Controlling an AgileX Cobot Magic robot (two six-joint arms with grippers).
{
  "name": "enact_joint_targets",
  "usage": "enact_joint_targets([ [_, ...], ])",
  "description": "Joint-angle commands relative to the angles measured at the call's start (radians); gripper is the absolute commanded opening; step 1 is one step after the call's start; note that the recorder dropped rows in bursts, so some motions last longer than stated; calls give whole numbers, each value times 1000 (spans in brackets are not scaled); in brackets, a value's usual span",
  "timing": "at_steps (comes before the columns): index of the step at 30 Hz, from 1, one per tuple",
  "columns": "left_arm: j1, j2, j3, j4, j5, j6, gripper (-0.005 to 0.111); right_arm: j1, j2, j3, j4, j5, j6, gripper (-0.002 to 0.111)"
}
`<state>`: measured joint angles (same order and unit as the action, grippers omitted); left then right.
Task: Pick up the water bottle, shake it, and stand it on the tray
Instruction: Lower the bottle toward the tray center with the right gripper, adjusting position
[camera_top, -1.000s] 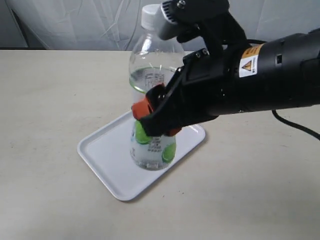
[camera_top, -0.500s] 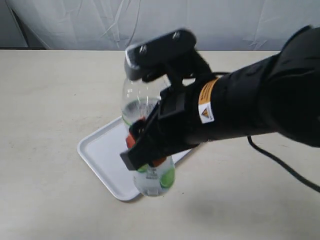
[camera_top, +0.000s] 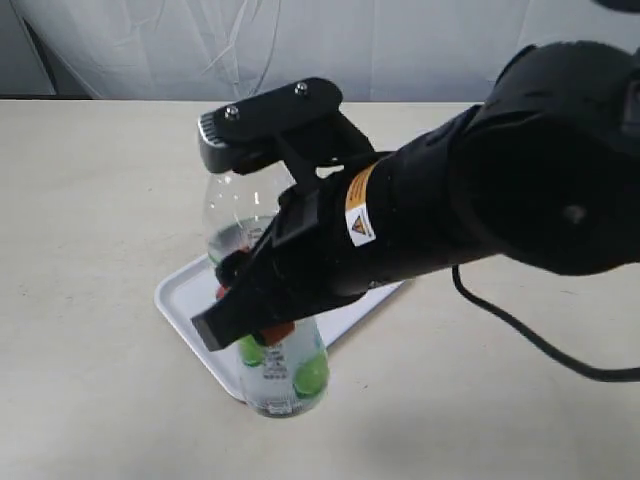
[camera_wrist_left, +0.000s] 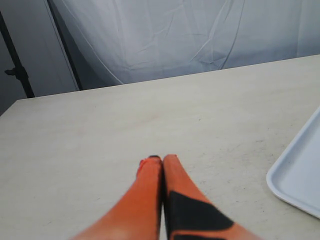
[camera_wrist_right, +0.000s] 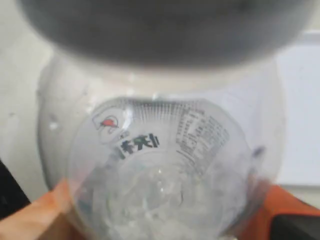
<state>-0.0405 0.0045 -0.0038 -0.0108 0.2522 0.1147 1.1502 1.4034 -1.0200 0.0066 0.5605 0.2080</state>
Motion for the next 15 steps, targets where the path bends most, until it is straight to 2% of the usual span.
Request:
enact_joint_targets([
  [1, 0, -5, 4, -5, -13, -1, 0, 25, -87, -65, -97, -146, 26, -1],
  [4, 0, -5, 4, -5, -13, -3, 0, 25, -40, -44, -259, -74, 168, -1],
  [6, 0, -5, 4, -5, -13, -3, 0, 25, -12, -43, -241, -3, 223, -1],
  [8, 0, -5, 4, -5, -13, -3, 0, 39, -9, -43, -129, -25, 98, -1],
  [9, 0, -5, 4, -5, -13, -3, 0, 50, -18, -43, -75, -51, -28, -1],
  [10, 0, -5, 4, -5, -13, -3, 0, 51, -28, -43, -77, -65, -101, -1],
  [11, 0, -5, 4, -5, -13, -3, 0, 44, -33, -43, -121, -69, -89, -1],
  [12, 0, -5, 4, -5, -13, -1, 0, 25, -36, -43, -233, -65, 15, -1],
  [15, 0, -5, 4, -5, -13, -1, 0, -24, -38, -43, -565, 16, 635, -1],
])
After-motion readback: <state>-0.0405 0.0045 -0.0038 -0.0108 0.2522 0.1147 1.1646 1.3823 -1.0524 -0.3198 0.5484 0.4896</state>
